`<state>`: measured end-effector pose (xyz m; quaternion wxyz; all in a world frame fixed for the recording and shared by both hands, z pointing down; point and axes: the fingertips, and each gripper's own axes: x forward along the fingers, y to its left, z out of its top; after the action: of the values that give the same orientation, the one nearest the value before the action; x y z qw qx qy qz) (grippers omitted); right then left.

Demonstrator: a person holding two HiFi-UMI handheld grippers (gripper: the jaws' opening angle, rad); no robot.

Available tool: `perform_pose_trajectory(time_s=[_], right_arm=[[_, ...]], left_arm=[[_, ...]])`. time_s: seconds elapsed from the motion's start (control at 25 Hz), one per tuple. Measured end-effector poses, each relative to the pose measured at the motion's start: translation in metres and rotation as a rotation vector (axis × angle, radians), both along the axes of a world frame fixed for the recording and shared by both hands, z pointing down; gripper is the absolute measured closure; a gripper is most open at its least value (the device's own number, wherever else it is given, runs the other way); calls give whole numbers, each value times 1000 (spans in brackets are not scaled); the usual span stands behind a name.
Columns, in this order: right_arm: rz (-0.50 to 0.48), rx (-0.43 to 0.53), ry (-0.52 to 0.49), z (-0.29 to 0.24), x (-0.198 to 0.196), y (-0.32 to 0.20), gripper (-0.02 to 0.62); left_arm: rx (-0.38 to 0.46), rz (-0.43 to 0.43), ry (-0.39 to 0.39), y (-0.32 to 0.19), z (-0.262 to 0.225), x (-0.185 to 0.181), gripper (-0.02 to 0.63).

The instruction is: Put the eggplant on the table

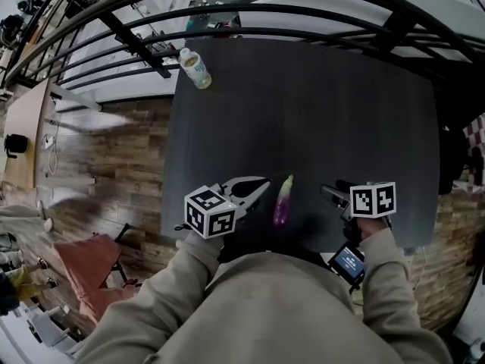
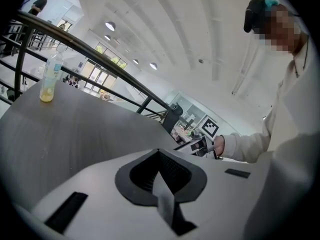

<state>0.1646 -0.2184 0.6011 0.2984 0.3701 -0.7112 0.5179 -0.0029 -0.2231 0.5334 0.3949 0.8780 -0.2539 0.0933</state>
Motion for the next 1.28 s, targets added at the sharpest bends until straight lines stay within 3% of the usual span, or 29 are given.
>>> perform_pose_trajectory(time_s=[0.2, 0.4, 0.48, 0.76, 0.96, 1.08, 1.28], right_arm=[[51, 124, -186, -49, 0, -31, 387], [90, 281, -281, -114, 12, -50, 544], [107, 347, -311, -137, 12, -58, 575], [89, 511, -369, -201, -8, -62, 580], [88, 645, -515, -268, -8, -65, 581], [35, 721, -495, -298, -14, -62, 581], [-34, 755, -456, -316, -41, -49, 583]], left_arm=[[47, -7, 3, -18, -22, -2, 604], [129, 6, 22, -28, -74, 2, 604], [175, 10, 34, -36, -96, 2, 604], [339, 55, 101, -43, -178, 1, 604], [458, 102, 143, -38, -237, 30, 604], [495, 121, 167, -32, -255, 41, 604], [495, 116, 184, -24, -261, 30, 604]])
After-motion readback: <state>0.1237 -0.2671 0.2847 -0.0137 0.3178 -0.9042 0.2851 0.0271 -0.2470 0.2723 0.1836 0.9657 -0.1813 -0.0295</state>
